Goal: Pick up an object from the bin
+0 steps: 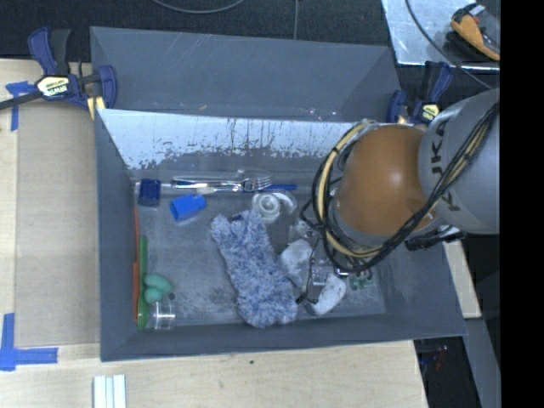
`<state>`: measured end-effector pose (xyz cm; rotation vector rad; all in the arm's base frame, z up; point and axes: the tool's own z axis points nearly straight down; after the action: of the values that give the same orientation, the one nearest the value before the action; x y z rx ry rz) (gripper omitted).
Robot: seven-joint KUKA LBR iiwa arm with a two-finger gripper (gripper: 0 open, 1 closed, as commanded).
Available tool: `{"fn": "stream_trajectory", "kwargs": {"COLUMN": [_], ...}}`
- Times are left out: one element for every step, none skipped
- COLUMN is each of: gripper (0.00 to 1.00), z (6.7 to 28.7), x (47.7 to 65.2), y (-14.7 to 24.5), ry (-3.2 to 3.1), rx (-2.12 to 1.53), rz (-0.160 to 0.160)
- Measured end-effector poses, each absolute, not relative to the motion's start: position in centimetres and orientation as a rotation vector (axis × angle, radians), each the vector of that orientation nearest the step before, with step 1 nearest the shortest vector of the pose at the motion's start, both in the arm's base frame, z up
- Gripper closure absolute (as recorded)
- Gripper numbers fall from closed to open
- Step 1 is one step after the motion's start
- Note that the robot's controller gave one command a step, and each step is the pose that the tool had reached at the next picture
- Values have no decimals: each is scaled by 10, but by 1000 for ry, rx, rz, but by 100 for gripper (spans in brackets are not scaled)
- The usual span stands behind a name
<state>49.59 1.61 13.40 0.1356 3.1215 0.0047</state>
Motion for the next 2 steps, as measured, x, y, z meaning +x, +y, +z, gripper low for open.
{"fn": "stream_trajectory", "kwargs": {"gripper": [0,100], "z": [76,118], "x": [511,498], "y": [-36,51], "ry": [3116,3109], "rx": [308,187], "rz": [-10,12]}}
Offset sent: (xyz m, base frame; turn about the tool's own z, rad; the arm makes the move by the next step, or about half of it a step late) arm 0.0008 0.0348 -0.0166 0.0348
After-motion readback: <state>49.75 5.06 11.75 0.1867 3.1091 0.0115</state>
